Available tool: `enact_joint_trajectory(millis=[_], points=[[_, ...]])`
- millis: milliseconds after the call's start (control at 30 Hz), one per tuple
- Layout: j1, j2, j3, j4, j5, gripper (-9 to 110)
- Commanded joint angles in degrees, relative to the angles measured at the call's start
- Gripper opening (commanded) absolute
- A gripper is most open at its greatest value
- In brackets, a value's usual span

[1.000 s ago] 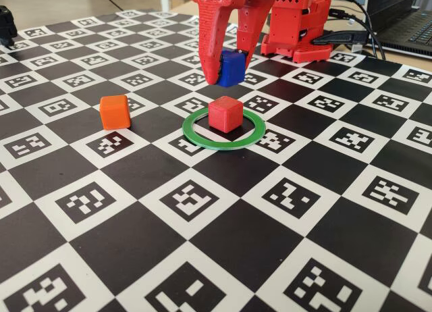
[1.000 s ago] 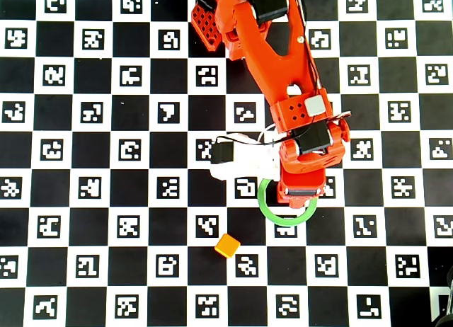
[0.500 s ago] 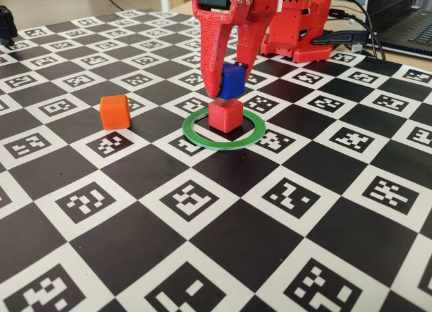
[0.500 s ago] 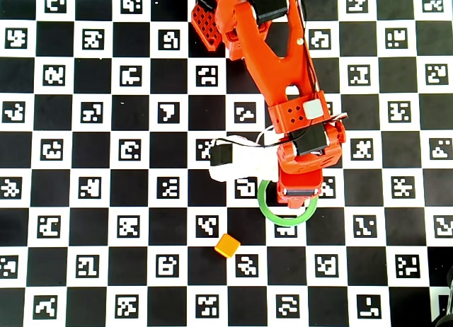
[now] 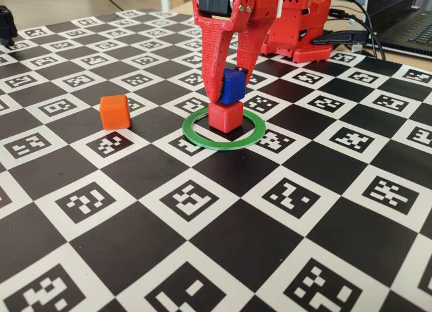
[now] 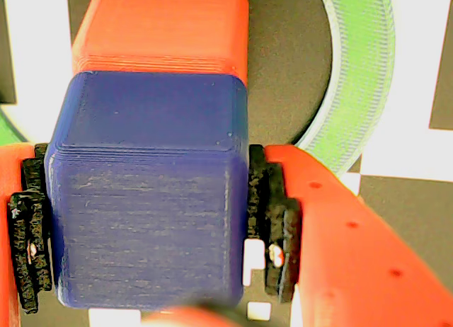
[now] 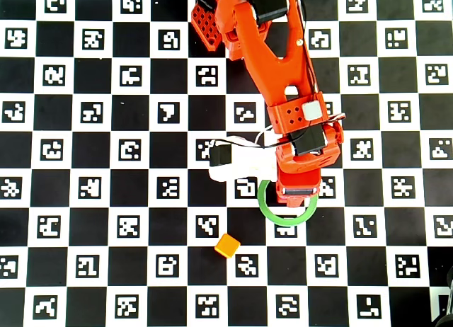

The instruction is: Grab the red cube then put it in the green circle then put the blue cube on top and finally the orange cube on top

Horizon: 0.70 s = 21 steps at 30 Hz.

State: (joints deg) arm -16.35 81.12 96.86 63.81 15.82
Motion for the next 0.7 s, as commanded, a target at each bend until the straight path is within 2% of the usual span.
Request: enact_joint_trajectory(millis=[0,667], points=[[0.18,2.55,-0.97,-0.09,-0.79,7],[0.0,2.72,0.0,-1.67,-1.14,16]])
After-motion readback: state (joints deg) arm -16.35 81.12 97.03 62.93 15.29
